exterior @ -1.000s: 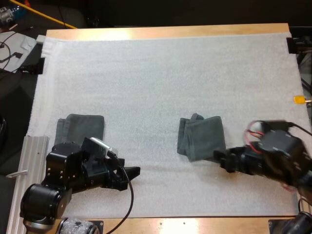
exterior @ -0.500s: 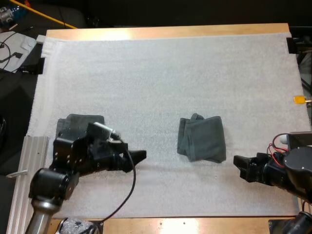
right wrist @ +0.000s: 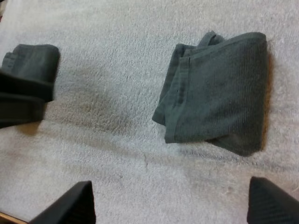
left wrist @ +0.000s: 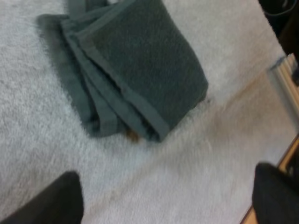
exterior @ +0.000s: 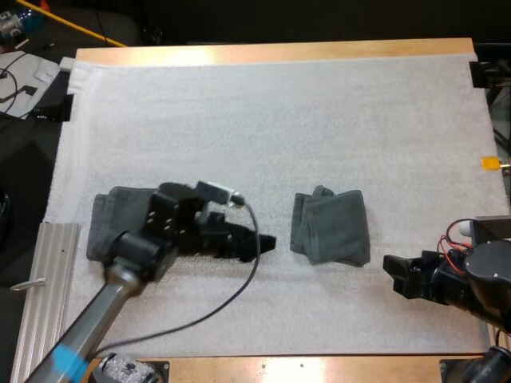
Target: Pick towel from pile, fold and stack
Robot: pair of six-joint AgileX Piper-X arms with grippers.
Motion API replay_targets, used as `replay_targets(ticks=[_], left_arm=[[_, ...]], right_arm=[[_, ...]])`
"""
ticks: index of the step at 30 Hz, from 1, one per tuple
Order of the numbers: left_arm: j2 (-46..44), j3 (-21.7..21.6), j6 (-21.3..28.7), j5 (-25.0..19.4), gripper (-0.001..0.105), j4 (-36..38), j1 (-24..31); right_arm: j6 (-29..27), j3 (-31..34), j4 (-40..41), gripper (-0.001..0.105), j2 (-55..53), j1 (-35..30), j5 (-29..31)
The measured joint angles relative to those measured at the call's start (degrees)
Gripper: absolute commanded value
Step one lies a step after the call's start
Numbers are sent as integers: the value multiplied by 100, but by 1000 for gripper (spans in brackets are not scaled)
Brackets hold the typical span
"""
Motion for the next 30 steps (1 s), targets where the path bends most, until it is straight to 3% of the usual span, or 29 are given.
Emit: replay_targets(ticks=[5,13,30], left_arm=[[1071,-16,-448,-41,72,-955,-277],[2349,-34,-987,-109,72,-1851,-362],[3612,-685,-1098,-37,71,-1895,-372]], right_arm=[[0,0,63,65,0,0,3],[0,0,198,65,0,0,11],[10,0,208,65,0,0,11]])
